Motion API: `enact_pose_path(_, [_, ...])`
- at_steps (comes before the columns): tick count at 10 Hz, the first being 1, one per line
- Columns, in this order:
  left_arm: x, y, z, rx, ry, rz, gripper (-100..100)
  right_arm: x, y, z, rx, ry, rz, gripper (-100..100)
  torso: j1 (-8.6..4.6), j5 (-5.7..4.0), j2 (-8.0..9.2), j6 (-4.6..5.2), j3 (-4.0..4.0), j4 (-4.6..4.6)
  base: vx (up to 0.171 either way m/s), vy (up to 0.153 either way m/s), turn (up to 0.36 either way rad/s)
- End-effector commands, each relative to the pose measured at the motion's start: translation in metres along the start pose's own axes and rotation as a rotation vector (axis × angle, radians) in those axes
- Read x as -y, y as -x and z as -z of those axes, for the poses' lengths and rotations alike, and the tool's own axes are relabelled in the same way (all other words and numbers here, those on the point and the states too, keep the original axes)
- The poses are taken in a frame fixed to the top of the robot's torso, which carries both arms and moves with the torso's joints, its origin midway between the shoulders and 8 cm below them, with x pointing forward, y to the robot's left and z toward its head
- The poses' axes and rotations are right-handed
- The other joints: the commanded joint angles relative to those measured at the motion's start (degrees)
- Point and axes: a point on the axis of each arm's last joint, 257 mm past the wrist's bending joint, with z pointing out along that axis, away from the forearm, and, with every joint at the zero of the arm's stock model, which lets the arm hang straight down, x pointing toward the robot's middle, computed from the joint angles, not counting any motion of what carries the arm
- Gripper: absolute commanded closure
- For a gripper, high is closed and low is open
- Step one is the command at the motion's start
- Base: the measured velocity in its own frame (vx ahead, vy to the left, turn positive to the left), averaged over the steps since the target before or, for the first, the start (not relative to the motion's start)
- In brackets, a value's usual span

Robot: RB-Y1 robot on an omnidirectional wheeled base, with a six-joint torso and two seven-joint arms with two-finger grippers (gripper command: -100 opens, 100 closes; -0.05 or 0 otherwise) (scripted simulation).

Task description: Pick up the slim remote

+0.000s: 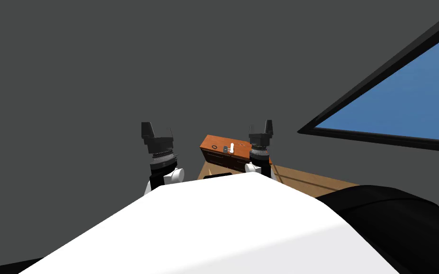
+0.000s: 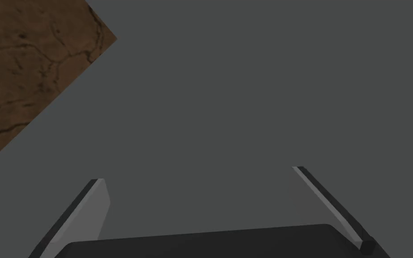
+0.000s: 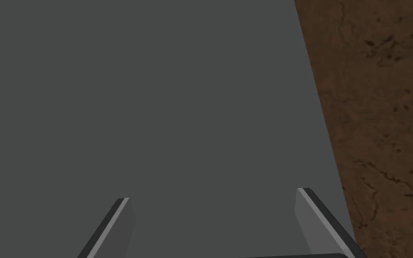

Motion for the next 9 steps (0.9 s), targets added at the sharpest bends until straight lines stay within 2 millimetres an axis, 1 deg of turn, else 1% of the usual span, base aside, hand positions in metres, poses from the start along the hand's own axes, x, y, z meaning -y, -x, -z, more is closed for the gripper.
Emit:
enact_pose_path(1, [0.0, 0.0, 0.0, 0.0, 0.0, 0.0, 0, 0.013, -0.009, 0.004, -0.039, -0.028, 0.023, -100, 0.0, 0.0, 0.0, 0.0, 0.0, 0.0, -0.04, -0.013, 0.121])
enact_pose_path(3, [0.0, 0.0, 0.0, 0.0, 0.0, 0.0, 0, 0.032, -0.021, 0.011, -0.091, -0.069, 0.057, -100, -0.11, -0.02, 0.22, -0.01, 0.12, 0.04, -0.079, -0.03, 0.143])
enact_pose_path(6, [0.0, 0.0, 0.0, 0.0, 0.0, 0.0, 0, 0.071, -0.047, 0.031, -0.203, -0.149, 0.134, -100, -0.19, -0.04, 0.44, -0.01, 0.25, 0.1, -0.125, -0.04, 0.185])
enact_pose_path(7, [0.0, 0.0, 0.0, 0.0, 0.0, 0.0, 0, 0.073, -0.046, 0.032, -0.203, -0.154, 0.134, -100, -0.21, -0.05, 0.51, -0.01, 0.29, 0.11, -0.1, -0.038, 0.066])
enact_pose_path(8, [0.0, 0.0, 0.0, 0.0, 0.0, 0.0, 0, 0.089, -0.056, 0.043, -0.25, -0.185, 0.167, -100, -0.19, -0.04, 0.41, 0.02, 0.25, 0.1, -0.083, -0.039, 0.169])
enact_pose_path(9, [0.0, 0.0, 0.0, 0.0, 0.0, 0.0, 0, 0.104, -0.066, 0.055, -0.3, -0.215, 0.195, -100, -0.19, -0.05, 0.34, -0.02, 0.2, 0.08, -0.122, -0.033, 0.3])
